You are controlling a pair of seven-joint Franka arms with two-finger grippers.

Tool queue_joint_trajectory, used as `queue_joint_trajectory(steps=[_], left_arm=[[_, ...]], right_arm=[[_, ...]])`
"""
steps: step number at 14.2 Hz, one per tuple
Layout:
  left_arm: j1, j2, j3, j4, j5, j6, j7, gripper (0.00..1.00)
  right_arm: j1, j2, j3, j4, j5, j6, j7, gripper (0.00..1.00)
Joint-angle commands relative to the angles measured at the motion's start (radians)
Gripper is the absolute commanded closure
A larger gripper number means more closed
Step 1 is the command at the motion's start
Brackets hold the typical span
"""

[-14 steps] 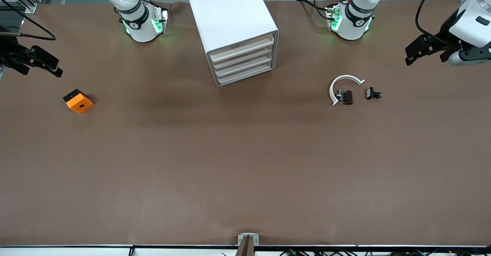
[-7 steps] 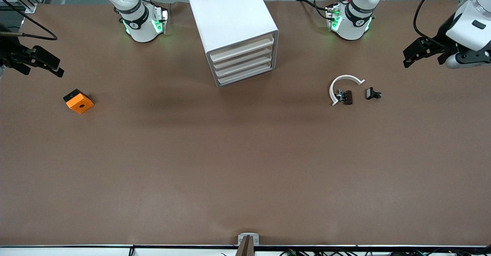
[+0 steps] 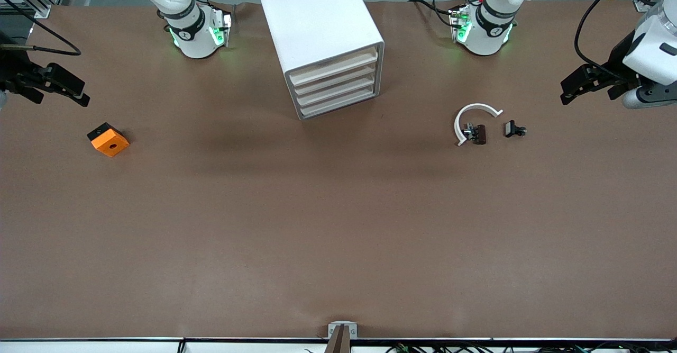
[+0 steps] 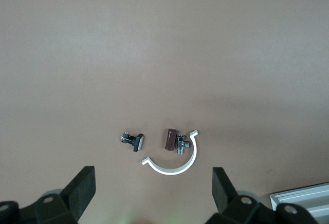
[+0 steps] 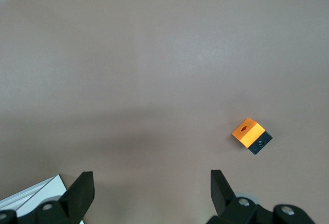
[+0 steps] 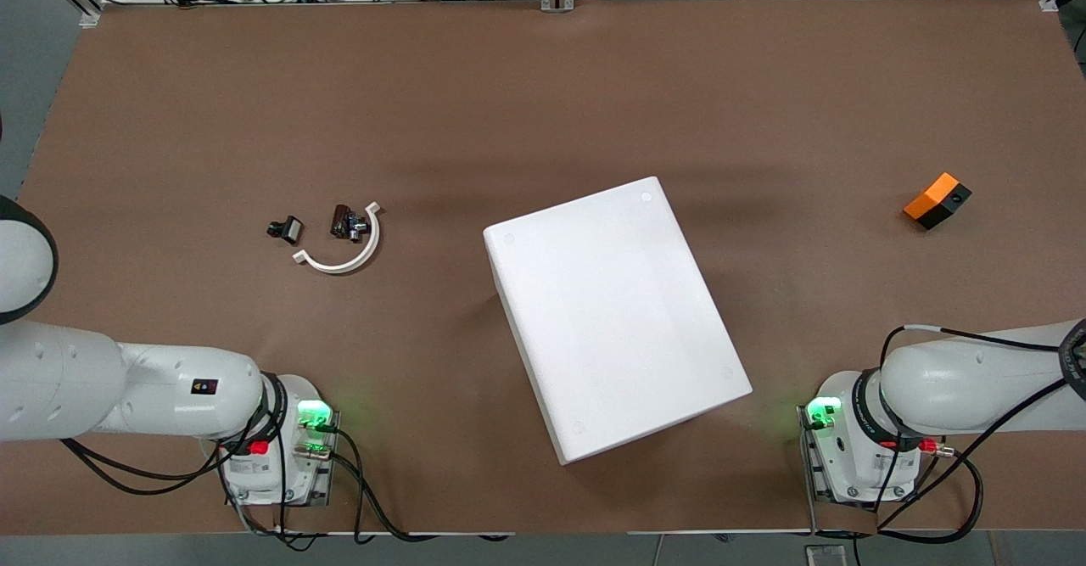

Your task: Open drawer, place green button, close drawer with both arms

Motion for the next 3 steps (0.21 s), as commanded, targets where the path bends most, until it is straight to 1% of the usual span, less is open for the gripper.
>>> queue_joint_trajectory(steps=[1,3], left_arm=[[-0.001,0.014,0.005,0.028,-0.008,-0.008,0.013,0.0],[-0.003,0.012,0.005,0.028,-0.008,-0.008,0.012,0.0]], right_arm=[[-0.015,0.008,0.01,0.011,-0.002,-0.004,-0.003,0.0],[-0.018,0.008,0.01,0.011,-0.005,-0.026,-0.005,0.0]])
